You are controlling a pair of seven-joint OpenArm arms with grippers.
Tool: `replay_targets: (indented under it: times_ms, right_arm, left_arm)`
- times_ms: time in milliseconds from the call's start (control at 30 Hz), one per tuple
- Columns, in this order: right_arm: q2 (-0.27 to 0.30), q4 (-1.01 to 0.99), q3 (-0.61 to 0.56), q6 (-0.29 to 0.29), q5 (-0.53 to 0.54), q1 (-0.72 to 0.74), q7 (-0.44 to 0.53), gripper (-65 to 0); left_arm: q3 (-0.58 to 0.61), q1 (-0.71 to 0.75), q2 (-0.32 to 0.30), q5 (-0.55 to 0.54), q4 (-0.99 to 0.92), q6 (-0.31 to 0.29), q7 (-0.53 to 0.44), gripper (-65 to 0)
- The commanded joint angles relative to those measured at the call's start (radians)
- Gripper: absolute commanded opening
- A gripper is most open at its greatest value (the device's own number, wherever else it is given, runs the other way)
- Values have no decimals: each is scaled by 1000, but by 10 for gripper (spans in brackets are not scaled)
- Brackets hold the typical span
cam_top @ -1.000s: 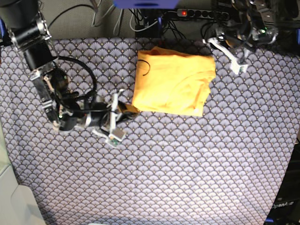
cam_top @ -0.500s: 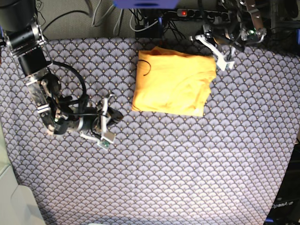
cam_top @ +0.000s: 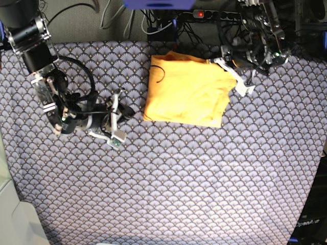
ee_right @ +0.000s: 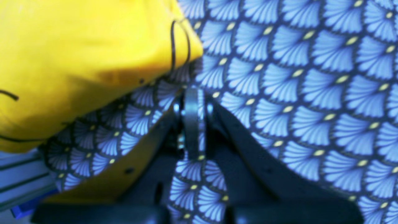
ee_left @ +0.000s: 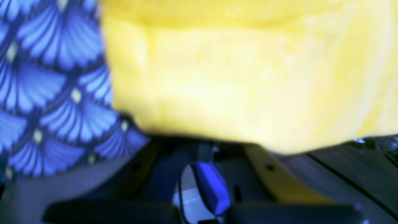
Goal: Fold the T-shirt properly
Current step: 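Push the folded shirt's sides with both grippers to square it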
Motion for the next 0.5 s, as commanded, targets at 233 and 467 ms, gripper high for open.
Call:
replay_targets:
  times_ms: [233,467]
  right_arm:
    - [6,11,5,7,10,52,67,-635]
    - [-62,-98,2,7,-8,110,90,-635]
  left_arm:
    - [14,-6,36,133,-25,5,-45,-650]
    - [11,10,38,131,-17,5,-45,-650]
